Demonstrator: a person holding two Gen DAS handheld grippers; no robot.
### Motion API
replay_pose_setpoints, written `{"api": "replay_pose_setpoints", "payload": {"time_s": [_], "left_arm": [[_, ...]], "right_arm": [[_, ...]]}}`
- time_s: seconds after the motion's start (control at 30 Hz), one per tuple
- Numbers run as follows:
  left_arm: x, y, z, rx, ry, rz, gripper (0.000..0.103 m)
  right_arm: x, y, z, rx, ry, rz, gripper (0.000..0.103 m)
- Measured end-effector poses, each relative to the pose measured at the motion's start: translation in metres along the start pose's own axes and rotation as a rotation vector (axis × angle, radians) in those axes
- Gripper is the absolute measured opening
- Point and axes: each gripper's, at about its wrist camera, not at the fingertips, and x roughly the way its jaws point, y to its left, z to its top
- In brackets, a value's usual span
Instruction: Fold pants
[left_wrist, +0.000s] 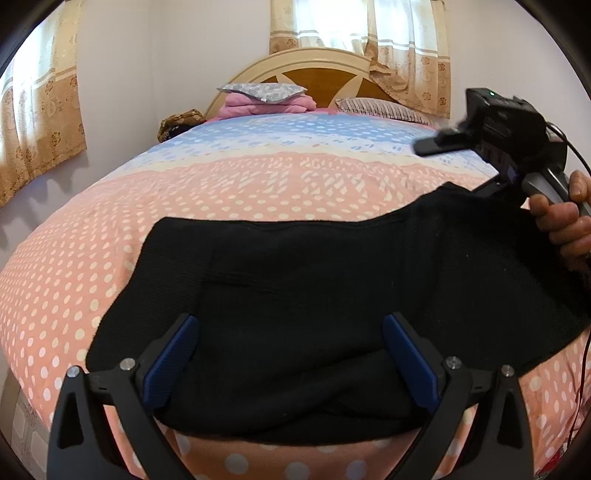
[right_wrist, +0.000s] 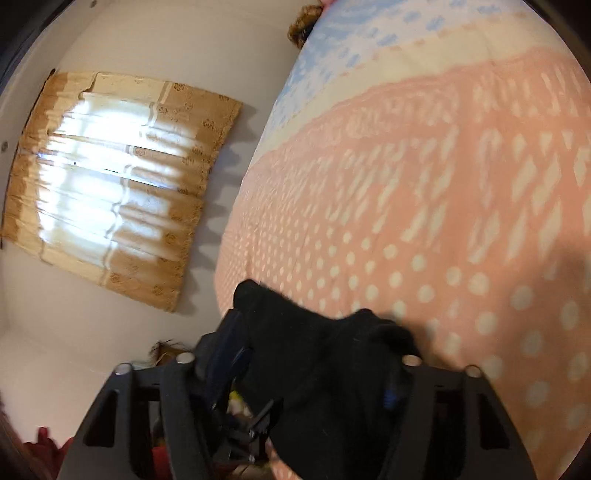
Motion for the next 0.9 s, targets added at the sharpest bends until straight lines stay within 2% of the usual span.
{"api": "replay_pose_setpoints", "payload": {"time_s": [0.1,0.13,0.17,0.23,0.3,0.43,0.5,0.57,0.6,0.67,0.8,0.87,0.9], "left_arm": [[0.0,0.0,0.0,-0.003,-0.001,-0.001,0.103],[-0.001,0.0,0.0,-0.003,-0.002,0.0,0.103],[-0.001,0.0,0.0,-0.003,-0.004,0.001,0.103],[0.0,-0.001,-0.001,-0.004,-0.009,0.003,0.103],[0.0,-0.002,-0.001,-0.006,-0.012,0.007,0.103],[0.001,-0.004,0.001,-0.01,-0.001,0.013,0.103],[0.001,-0.003,0.002,-0.014,0.004,0.018,0.103],[0.003,-0.003,0.003,-0.018,0.011,0.024,0.103],[0.003,-0.002,0.004,-0.02,0.013,0.025,0.103],[0.004,-0.003,0.005,-0.025,0.017,0.032,0.103],[0.006,-0.003,0.006,-0.027,0.019,0.038,0.103],[0.006,-0.003,0.006,-0.027,0.02,0.039,0.103],[0.007,-0.002,0.006,-0.027,0.02,0.041,0.103]], "right_arm": [[-0.021,0.001,-0.005,-0.016,0.001,-0.028,0.058],[-0.038,0.003,-0.007,-0.032,-0.059,-0.103,0.059],[-0.063,0.007,-0.011,-0.041,-0.16,-0.212,0.059],[-0.112,0.008,-0.028,-0.005,-0.339,-0.276,0.059],[-0.134,0.007,-0.046,0.013,-0.375,-0.341,0.059],[-0.187,-0.002,-0.083,0.04,-0.425,-0.678,0.059],[-0.24,-0.011,-0.096,0.095,-0.542,-0.923,0.059],[-0.285,-0.021,-0.102,0.19,-0.644,-1.069,0.059],[-0.303,-0.026,-0.103,0.229,-0.68,-1.089,0.059],[-0.337,-0.047,-0.098,0.321,-0.693,-1.142,0.059],[-0.347,-0.085,-0.086,0.416,-0.582,-1.279,0.059],[-0.351,-0.097,-0.087,0.432,-0.566,-1.314,0.058],[-0.352,-0.096,-0.089,0.434,-0.574,-1.322,0.047]]}}
